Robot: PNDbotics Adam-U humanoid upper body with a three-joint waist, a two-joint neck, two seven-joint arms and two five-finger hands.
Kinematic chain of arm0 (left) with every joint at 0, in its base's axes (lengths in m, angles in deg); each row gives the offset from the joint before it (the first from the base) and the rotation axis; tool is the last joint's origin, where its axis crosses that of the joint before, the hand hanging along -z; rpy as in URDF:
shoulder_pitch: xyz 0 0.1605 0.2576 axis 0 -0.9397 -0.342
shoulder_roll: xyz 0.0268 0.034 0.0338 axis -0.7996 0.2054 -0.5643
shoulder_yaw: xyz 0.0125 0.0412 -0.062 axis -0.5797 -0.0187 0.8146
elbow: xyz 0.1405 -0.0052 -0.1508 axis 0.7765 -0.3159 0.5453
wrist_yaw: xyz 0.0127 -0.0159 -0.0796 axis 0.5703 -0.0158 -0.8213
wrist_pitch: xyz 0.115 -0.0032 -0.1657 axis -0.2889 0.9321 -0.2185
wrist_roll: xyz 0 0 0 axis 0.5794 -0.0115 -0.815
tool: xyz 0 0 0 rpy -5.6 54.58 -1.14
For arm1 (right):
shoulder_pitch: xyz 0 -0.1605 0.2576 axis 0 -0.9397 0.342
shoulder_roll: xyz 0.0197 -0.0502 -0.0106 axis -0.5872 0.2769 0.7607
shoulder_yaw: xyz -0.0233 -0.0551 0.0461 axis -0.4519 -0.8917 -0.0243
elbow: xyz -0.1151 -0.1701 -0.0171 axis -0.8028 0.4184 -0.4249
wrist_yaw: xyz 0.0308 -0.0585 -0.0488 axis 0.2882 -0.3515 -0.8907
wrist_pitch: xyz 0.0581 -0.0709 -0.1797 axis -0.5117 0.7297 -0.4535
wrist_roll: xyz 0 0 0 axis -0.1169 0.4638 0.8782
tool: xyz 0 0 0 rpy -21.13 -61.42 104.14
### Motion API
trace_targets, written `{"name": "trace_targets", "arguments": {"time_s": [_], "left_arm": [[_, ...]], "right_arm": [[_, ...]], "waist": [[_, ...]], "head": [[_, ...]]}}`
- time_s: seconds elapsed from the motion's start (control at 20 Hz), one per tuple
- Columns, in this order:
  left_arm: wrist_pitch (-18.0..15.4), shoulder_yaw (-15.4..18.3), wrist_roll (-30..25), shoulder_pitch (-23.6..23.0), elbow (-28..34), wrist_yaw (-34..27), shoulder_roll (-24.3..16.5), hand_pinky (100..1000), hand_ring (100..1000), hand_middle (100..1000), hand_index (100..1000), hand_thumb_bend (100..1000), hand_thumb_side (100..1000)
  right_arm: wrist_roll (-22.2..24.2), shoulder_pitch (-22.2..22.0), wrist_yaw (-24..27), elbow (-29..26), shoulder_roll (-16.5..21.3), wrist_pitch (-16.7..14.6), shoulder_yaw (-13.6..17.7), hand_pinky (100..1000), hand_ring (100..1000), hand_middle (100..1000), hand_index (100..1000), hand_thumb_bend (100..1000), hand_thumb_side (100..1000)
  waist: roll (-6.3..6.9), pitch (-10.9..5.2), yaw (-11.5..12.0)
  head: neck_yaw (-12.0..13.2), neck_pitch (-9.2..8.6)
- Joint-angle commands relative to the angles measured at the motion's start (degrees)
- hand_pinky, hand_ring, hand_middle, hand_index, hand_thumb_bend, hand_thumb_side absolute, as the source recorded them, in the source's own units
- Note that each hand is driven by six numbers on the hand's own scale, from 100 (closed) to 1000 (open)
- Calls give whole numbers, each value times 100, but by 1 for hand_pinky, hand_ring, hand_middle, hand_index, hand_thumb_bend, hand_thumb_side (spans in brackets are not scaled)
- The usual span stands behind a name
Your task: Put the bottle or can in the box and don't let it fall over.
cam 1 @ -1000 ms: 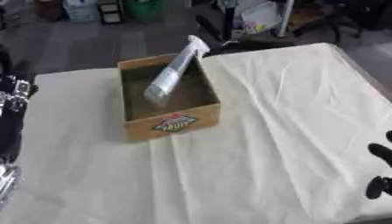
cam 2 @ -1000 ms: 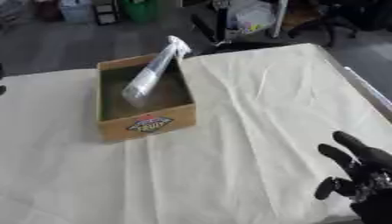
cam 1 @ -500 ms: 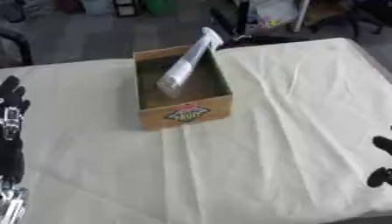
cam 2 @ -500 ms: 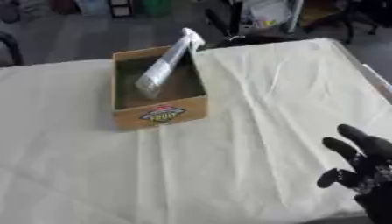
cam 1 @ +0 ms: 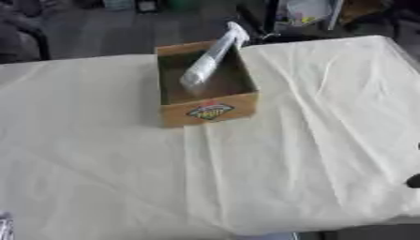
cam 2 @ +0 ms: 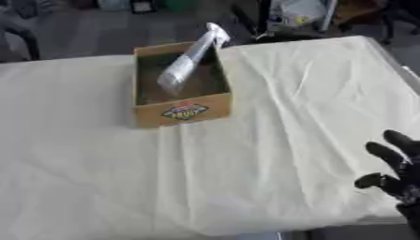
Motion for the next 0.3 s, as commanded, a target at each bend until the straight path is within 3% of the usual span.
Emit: {"name": "trace_targets", "arguments": {"time_s": [0.05, 0.15, 0.3], "left_arm": [[102, 476, 985, -375, -101, -545, -55, 1000, 1000, 1000, 920, 100, 948], [-8, 936, 1460, -777, -823, -1190, -79, 1000, 1000, 1000, 917, 100, 934], [-586, 1547, 1589, -1322, -2709, -2590, -261, 999, 1000, 1000, 907, 100, 904]], "right_arm": [[-188, -442, -481, -136, -275, -990, 799, 760, 1000, 1000, 955, 100, 470], [-761, -805, -974, -136, -669, -1426, 1416, 759, 1000, 1000, 953, 100, 470], [-1704, -1009, -1727, -136, -1181, -1674, 2127, 758, 1000, 1000, 956, 100, 470]], "waist": [[1, -75, 18], [13, -131, 48], [39, -205, 51]], "head": [[-6, 37], [-30, 37], [-74, 37]]}}
